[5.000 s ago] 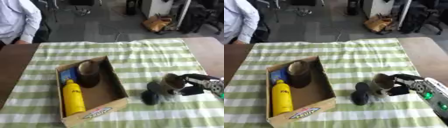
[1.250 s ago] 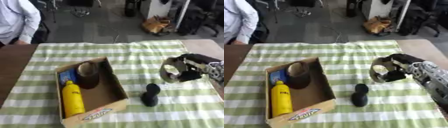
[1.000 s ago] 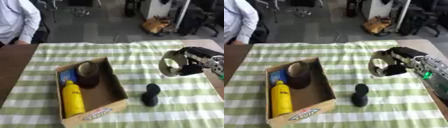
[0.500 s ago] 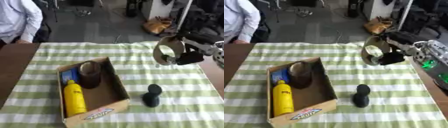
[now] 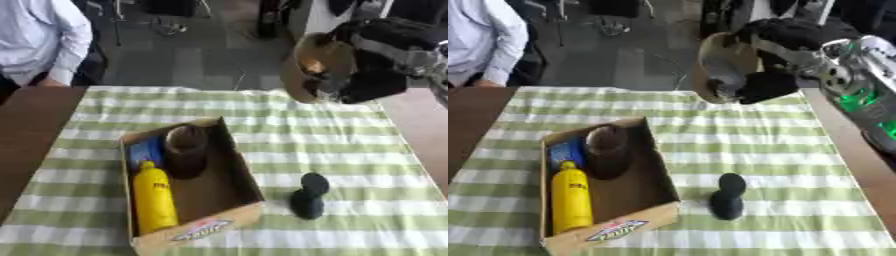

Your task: Pick up objects on the table and place them in the box.

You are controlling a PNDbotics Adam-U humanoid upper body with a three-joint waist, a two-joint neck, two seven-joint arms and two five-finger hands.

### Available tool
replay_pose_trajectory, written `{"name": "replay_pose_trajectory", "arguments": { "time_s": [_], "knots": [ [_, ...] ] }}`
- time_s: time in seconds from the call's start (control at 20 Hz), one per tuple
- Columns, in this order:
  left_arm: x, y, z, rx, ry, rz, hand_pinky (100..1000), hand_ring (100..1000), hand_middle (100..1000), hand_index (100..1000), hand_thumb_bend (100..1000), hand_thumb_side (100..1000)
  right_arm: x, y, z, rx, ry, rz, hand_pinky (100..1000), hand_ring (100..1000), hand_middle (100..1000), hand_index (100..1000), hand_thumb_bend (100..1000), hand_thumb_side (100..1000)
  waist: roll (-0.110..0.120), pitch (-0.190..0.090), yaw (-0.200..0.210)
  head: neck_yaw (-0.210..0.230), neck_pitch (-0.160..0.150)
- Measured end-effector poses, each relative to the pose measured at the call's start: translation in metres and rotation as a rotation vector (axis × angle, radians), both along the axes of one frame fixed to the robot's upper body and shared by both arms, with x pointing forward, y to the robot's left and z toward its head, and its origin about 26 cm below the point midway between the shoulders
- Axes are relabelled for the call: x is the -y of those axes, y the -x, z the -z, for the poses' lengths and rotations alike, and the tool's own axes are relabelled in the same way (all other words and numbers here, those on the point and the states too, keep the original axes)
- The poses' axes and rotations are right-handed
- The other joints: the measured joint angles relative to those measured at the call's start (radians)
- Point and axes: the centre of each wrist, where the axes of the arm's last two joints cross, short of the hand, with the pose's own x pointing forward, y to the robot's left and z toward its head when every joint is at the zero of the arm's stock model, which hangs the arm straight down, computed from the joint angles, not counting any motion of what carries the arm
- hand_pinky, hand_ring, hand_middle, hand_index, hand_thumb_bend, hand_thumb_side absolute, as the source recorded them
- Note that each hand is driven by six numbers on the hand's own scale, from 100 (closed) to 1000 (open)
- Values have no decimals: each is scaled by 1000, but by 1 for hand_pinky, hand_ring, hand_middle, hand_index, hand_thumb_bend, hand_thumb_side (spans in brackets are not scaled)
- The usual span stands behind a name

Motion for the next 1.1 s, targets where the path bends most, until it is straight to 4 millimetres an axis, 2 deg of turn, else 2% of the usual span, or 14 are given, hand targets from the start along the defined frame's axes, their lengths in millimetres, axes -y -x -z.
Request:
{"name": "replay_pose_trajectory", "arguments": {
  "time_s": [0.2,0.5,1.1],
  "knots": [
    [0,0,0,0,0,2,900,965,894,1000,100,979,-19,3,-9,1,10,-61,141,409,504,629,100,779,-4,-4,8,1,0],
    [1,0,0,-5,-3,13,900,965,893,1000,100,973,-48,7,-16,-4,18,-151,131,405,496,622,100,761,-9,-5,19,2,0],
    [2,-1,0,-7,-5,25,900,965,893,1000,100,974,-87,-11,2,-77,2,-217,119,402,488,613,100,741,-9,-5,42,-9,0]
  ]
}}
